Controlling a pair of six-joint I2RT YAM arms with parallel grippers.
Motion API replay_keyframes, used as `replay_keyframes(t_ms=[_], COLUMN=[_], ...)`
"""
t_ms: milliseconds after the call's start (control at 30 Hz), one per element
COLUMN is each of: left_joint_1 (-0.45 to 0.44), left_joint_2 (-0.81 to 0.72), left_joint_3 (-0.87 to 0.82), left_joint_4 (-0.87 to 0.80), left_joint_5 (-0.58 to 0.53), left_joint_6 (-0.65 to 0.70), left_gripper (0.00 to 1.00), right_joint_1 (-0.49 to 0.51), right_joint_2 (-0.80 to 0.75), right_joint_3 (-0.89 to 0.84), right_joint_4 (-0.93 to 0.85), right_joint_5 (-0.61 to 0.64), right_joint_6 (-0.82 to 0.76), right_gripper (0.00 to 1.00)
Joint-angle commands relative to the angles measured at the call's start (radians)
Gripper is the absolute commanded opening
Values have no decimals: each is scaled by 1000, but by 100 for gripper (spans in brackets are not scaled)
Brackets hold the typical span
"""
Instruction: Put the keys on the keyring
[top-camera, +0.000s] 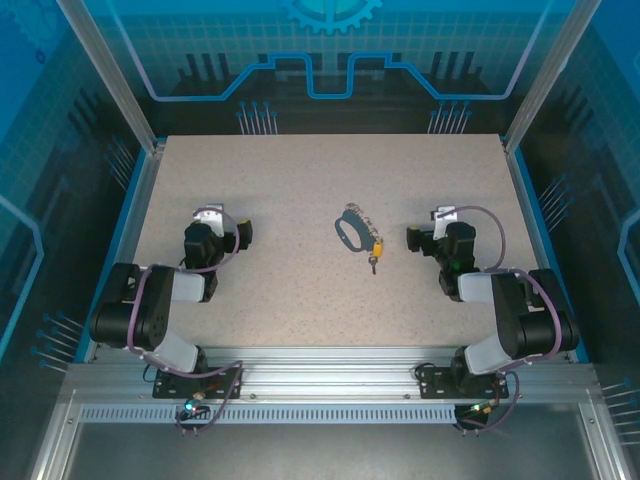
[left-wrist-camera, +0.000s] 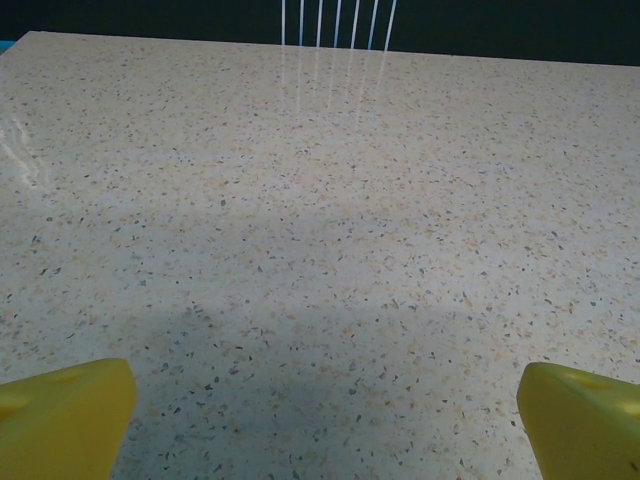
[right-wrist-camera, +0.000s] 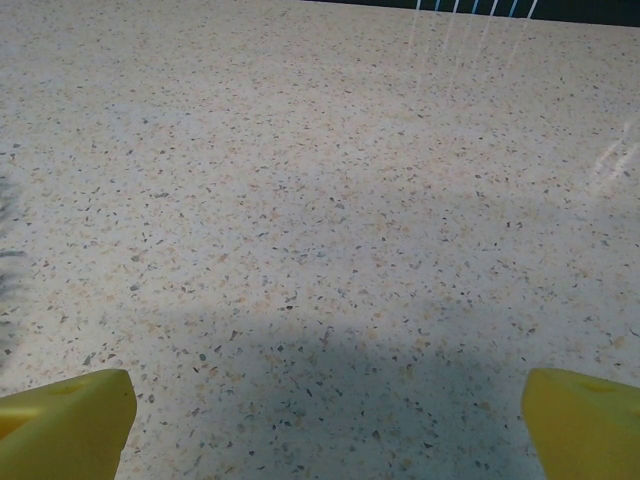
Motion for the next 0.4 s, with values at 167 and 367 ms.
replay_keyframes(t_ms=[167, 367], left_joint_1=[10, 15], left_joint_2=[-4, -3], left_joint_3=[11, 12], left_joint_4=[-5, -9], left_joint_5=[23, 28], left_joint_6=[-5, -7], left_gripper=[99, 99], right_joint_1=[1, -12], right_joint_2=[10, 9], right_joint_3=[28, 35], right_joint_4=[28, 16], right_joint_5=[-9, -75], right_joint_6=[-19, -33], right_gripper=[100, 100])
